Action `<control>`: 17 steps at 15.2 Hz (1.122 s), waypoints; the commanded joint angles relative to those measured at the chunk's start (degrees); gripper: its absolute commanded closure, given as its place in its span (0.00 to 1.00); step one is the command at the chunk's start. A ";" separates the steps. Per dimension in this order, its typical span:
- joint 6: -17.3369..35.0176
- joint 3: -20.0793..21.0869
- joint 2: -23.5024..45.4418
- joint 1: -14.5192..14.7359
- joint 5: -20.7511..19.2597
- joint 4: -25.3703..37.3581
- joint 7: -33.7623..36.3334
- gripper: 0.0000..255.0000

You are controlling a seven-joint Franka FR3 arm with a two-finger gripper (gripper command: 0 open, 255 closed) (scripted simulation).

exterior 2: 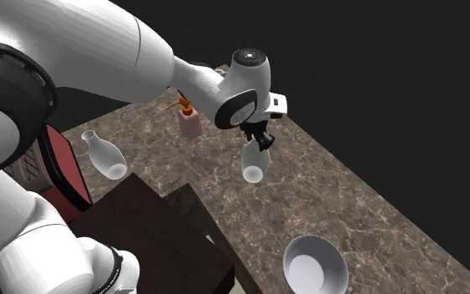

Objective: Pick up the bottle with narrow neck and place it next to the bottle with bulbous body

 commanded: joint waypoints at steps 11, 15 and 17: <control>-9.07 -0.12 -6.08 0.13 -1.17 3.05 0.78 1.00; -12.12 -0.10 -7.70 0.15 -1.42 4.48 0.95 1.00; -13.65 -0.09 -8.43 0.15 -1.52 5.28 1.01 1.00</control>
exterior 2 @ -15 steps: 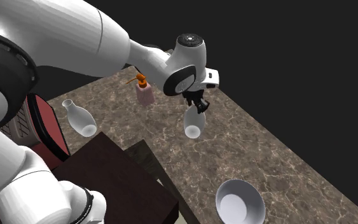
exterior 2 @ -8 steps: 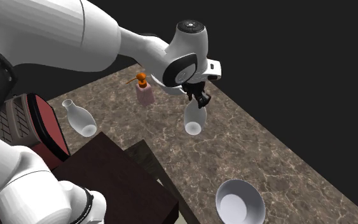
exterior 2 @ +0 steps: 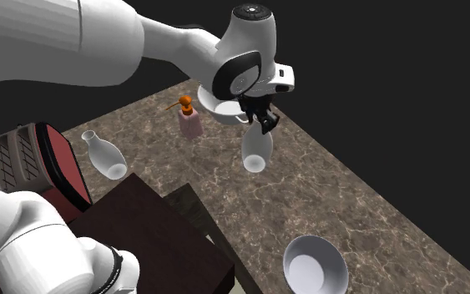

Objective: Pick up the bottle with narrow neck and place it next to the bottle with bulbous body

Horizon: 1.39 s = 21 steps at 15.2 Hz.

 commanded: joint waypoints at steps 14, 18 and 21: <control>-11.68 0.20 -4.24 0.09 -0.51 7.47 0.38 1.00; -14.73 0.24 -4.89 0.11 -0.56 9.88 0.41 1.00; -17.02 0.28 -5.24 0.13 -0.58 11.82 0.41 1.00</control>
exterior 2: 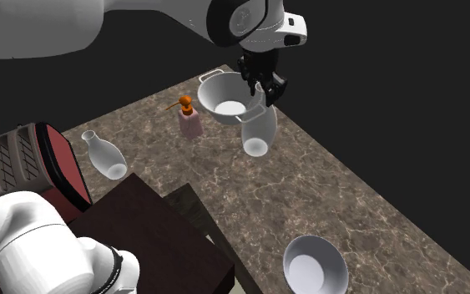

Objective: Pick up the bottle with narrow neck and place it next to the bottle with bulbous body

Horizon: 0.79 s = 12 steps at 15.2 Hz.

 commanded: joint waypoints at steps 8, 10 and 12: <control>-6.91 0.09 -0.54 0.06 -0.01 6.39 0.00 1.00; -8.46 0.11 -0.51 0.07 0.01 7.96 -0.02 1.00; -10.01 0.11 -0.44 0.08 0.03 9.59 -0.04 1.00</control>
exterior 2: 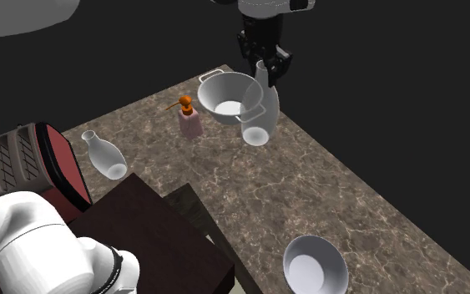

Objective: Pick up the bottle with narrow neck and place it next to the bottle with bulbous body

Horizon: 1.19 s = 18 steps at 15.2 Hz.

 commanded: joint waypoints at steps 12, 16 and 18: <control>-2.15 8.14 -7.84 5.16 -0.77 -6.06 13.41 1.00; -2.57 11.74 -9.50 7.21 -0.48 -7.52 18.89 1.00; -2.83 13.59 -9.99 8.22 -0.28 -7.86 21.66 1.00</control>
